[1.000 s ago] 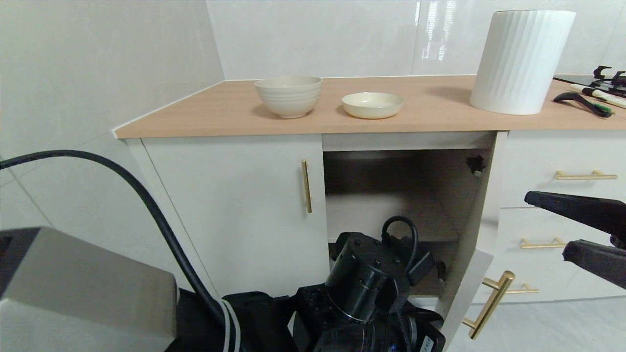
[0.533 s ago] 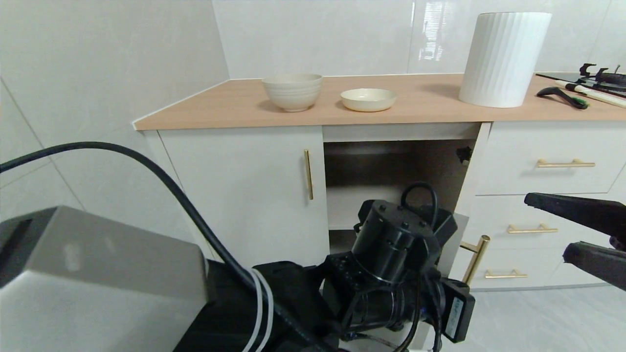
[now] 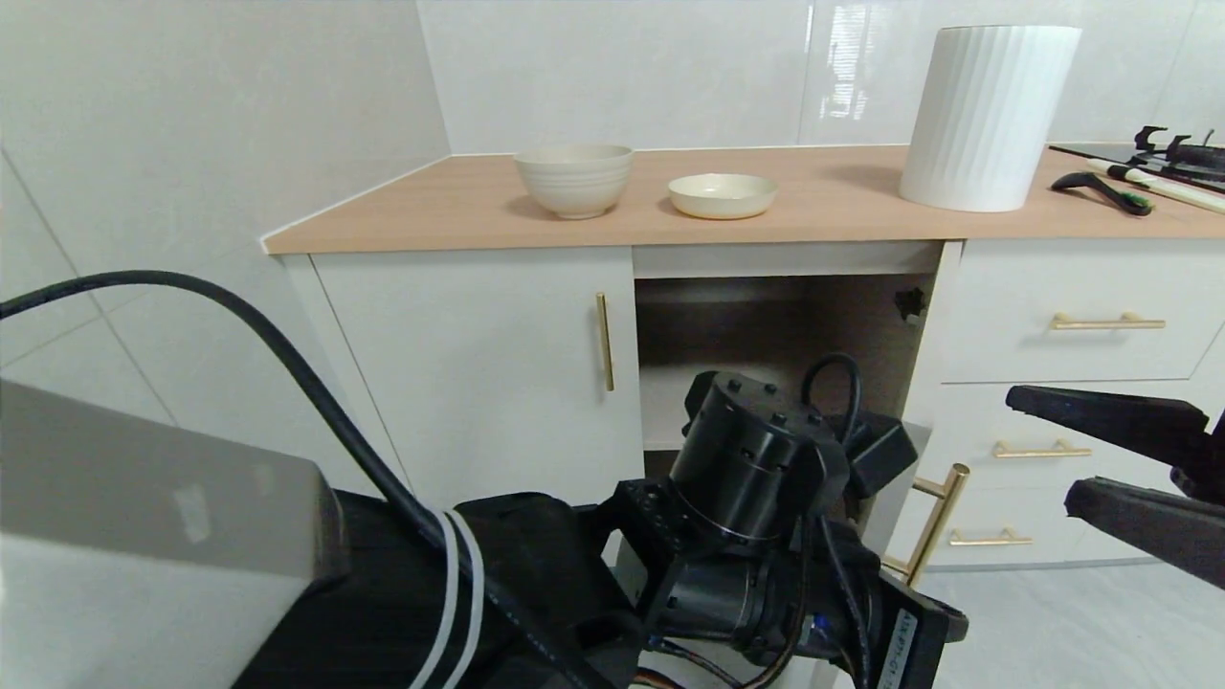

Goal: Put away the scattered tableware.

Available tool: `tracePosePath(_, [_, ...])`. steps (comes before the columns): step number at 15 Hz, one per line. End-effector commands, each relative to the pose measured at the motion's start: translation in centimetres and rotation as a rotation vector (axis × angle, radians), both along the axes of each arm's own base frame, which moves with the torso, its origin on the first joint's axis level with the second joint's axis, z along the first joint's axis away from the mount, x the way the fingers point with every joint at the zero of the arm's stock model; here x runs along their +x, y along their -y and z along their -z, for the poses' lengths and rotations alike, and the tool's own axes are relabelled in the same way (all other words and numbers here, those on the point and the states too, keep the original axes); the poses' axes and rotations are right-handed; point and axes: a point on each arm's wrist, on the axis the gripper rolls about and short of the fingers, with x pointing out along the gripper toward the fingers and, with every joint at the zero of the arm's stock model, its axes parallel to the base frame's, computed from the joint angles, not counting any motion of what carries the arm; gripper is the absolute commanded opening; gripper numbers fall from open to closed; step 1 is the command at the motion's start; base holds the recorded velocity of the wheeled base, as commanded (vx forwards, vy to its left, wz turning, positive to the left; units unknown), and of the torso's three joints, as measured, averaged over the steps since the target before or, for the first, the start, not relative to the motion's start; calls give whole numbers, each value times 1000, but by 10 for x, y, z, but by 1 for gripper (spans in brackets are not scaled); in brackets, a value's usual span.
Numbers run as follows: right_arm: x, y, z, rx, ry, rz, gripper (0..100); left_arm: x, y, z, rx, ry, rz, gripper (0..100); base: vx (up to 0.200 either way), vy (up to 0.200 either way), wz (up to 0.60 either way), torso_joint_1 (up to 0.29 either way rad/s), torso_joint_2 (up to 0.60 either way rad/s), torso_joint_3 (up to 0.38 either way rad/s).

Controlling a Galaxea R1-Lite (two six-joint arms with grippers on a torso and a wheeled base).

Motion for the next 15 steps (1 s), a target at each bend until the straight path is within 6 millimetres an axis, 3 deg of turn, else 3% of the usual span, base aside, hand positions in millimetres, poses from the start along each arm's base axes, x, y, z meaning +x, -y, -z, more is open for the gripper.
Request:
tracePosePath(1, [2, -1, 1, -4, -6, 0, 100, -2, 10, -9, -56, 24, 32, 0, 0, 0, 0, 0, 0, 0])
tracePosePath(2, [2, -1, 0, -2, -4, 0, 100, -3, 20, -6, -64, 31, 42, 0, 0, 0, 0, 0, 0, 0])
tracePosePath(4, [3, -2, 2, -6, -10, 0, 100, -10, 9, -9, -45, 33, 22, 0, 0, 0, 0, 0, 0, 0])
tracePosePath(6, [3, -1, 1, -4, -8, 5, 100, -25, -57, -18, 4, 26, -37, 0, 0, 0, 0, 0, 0, 0])
tracePosePath(7, [3, 1, 0, -1, -1, 16, 100, -25, -110, -28, 20, 45, -125, 0, 0, 0, 0, 0, 0, 0])
tracePosePath(8, [4, 2, -2, 3, 4, 26, 100, -15, -146, -27, 66, 65, -217, 0, 0, 0, 0, 0, 0, 0])
tracePosePath(9, [4, 2, -2, 3, 4, 26, 100, 2, -167, -24, 100, 92, -288, 0, 0, 0, 0, 0, 0, 0])
tracePosePath(10, [4, 2, -2, 3, 4, 26, 100, 20, -168, -19, 109, 100, -323, 0, 0, 0, 0, 0, 0, 0])
tracePosePath(12, [4, 1, -1, 1, 1, 26, 100, 61, -139, 2, 114, 122, -345, 0, 0, 0, 0, 0, 0, 0])
tracePosePath(14, [4, 2, -2, 3, 4, 26, 100, 85, -96, 23, 138, 157, -359, 0, 0, 0, 0, 0, 0, 0])
tracePosePath(15, [4, 2, -1, 2, 3, 26, 100, 85, -78, 30, 144, 161, -340, 0, 0, 0, 0, 0, 0, 0])
